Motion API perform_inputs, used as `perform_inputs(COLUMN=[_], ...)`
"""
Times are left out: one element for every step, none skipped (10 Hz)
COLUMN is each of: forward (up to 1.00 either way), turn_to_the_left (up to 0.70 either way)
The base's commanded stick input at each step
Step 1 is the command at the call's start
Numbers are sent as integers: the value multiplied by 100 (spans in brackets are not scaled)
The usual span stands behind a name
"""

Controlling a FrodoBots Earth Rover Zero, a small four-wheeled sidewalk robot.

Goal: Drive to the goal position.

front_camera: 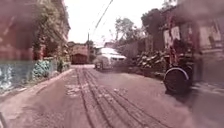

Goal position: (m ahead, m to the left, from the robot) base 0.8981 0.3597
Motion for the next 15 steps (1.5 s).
perform_inputs(forward=[70,70,70,70,70,70,70,70,70,70,70,70,70,70,70], turn_to_the_left=[1,1,1,1,1,1,1,1,1,5,13,22,31,29,11])
